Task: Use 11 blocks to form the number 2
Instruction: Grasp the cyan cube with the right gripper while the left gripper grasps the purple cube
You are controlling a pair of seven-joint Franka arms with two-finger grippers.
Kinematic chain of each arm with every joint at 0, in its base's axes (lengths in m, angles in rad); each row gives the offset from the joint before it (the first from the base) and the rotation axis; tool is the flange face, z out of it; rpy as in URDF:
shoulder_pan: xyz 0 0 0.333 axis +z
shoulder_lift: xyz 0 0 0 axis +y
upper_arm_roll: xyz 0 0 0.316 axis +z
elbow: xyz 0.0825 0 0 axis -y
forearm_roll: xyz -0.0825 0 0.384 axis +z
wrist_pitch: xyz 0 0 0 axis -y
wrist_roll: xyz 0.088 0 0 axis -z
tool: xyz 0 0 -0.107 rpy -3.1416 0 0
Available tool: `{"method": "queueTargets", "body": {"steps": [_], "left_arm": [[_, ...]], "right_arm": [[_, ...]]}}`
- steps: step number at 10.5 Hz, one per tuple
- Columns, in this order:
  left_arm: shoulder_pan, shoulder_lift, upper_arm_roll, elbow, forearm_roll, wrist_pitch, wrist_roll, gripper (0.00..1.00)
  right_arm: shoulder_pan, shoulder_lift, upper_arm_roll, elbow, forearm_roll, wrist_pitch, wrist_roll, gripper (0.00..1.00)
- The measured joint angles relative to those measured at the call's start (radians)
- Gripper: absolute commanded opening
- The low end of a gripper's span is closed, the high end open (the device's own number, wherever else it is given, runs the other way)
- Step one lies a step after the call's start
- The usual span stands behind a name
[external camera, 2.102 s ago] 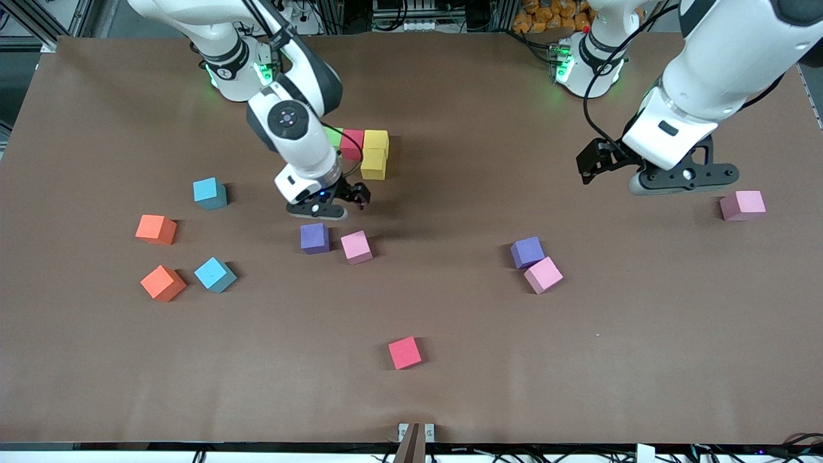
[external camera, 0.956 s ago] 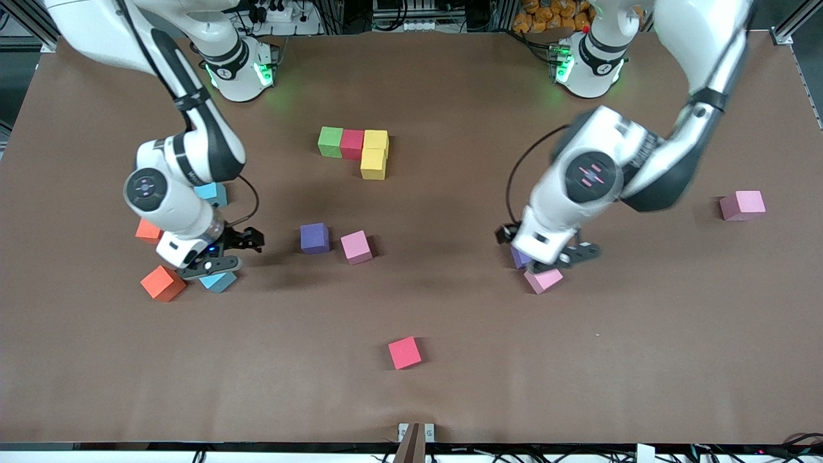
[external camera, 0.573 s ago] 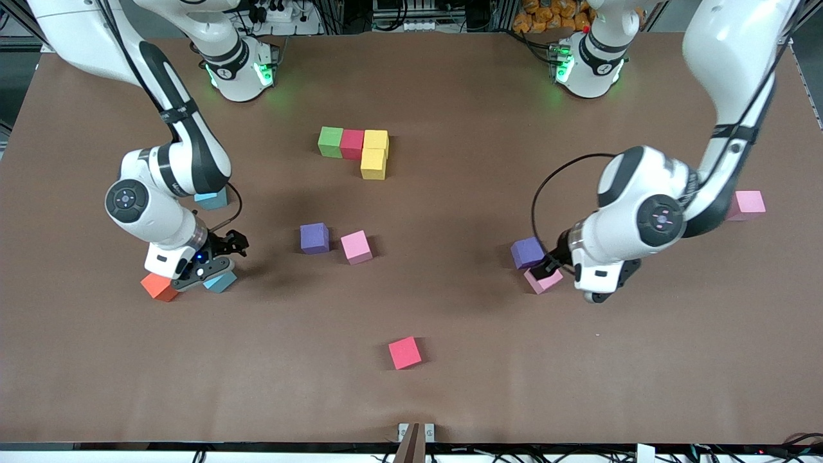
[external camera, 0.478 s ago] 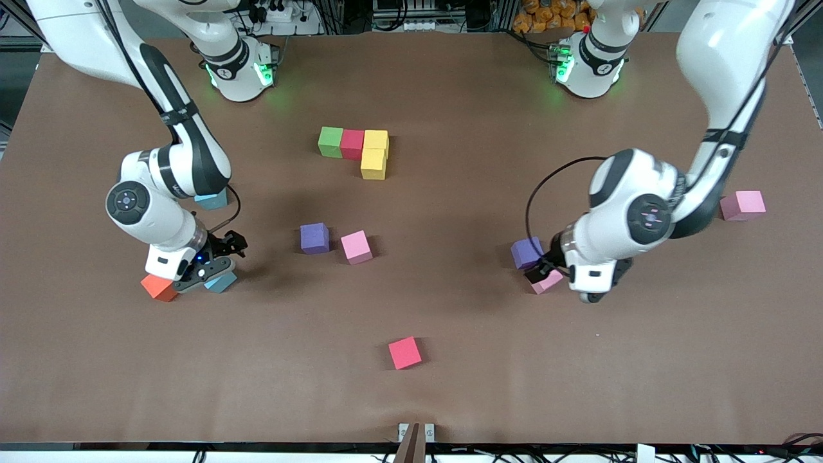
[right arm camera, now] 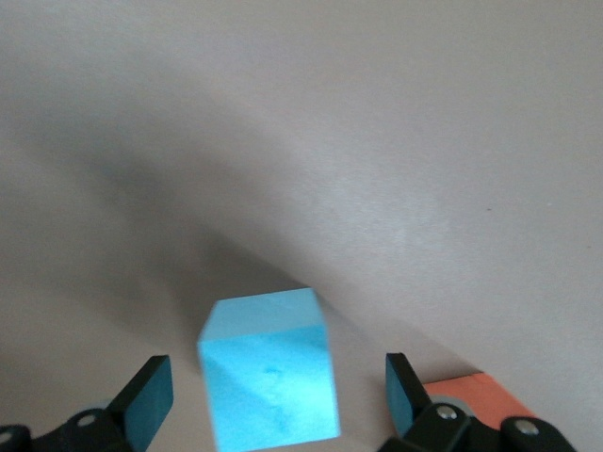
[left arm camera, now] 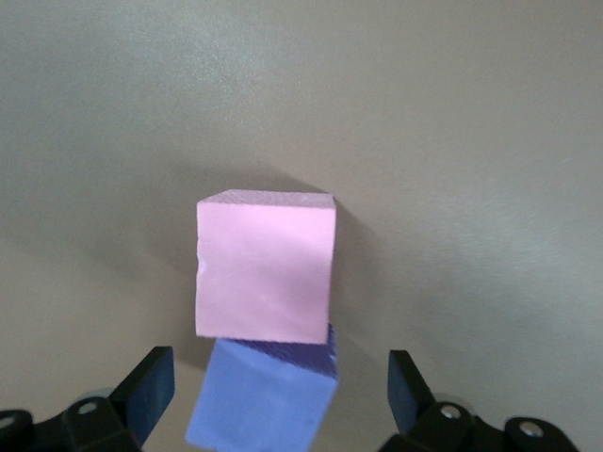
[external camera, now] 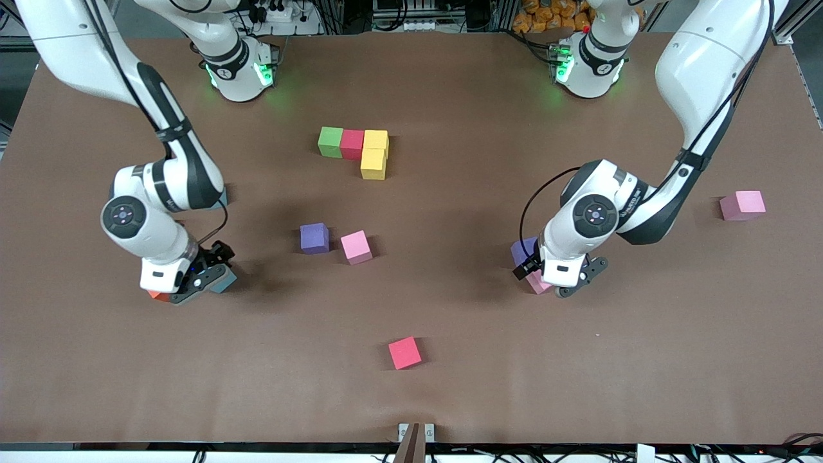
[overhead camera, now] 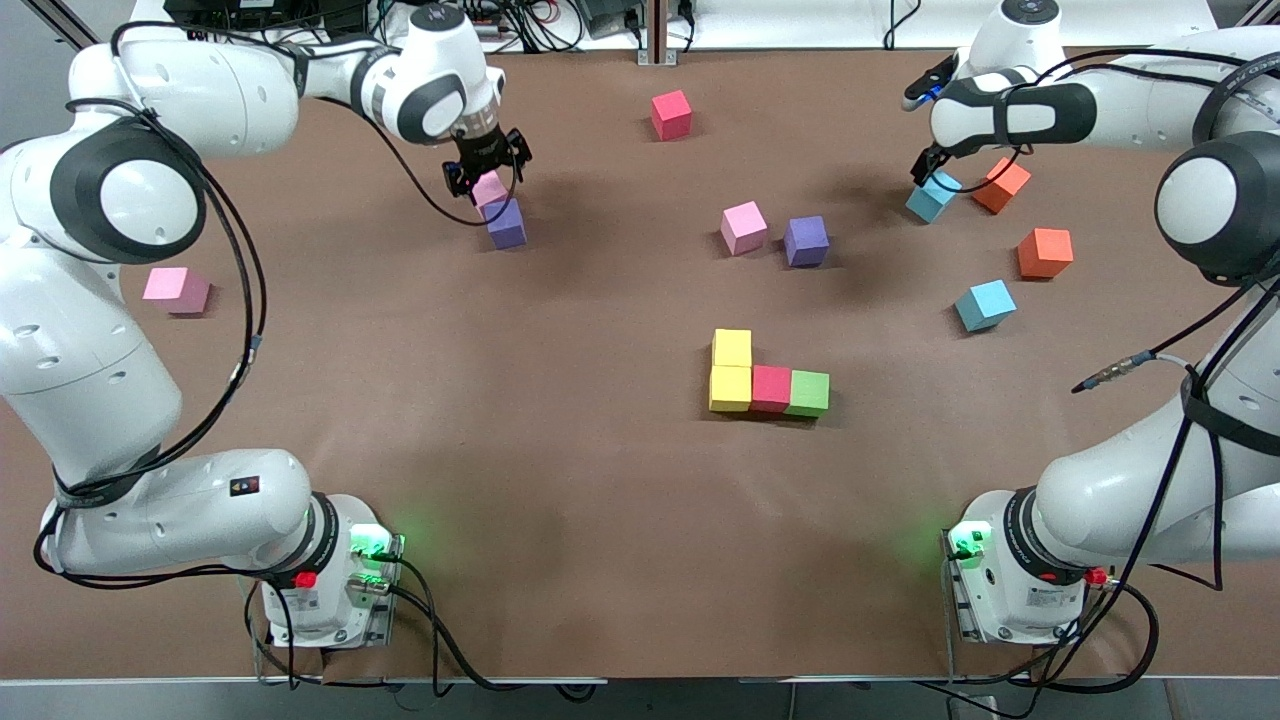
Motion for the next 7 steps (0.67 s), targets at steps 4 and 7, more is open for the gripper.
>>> {"method": "queueTargets", "body": {"steps": [4, 7], "left_arm": [[-0.009, 0.0, -0.016, -0.027, 0.023, 0.02, 0.062, 1.0], [0.034, -0.002, -0.016, -0.087, 0.023, 0.104, 0.159, 1.0]], "right_arm": [[-0.009, 0.052, 0.007, 0.019, 0.057, 0.017, -0.012, 1.0], [-0.001, 0.052, 0.011, 0.021, 0.067, 0.014, -0.012, 1.0]]}}
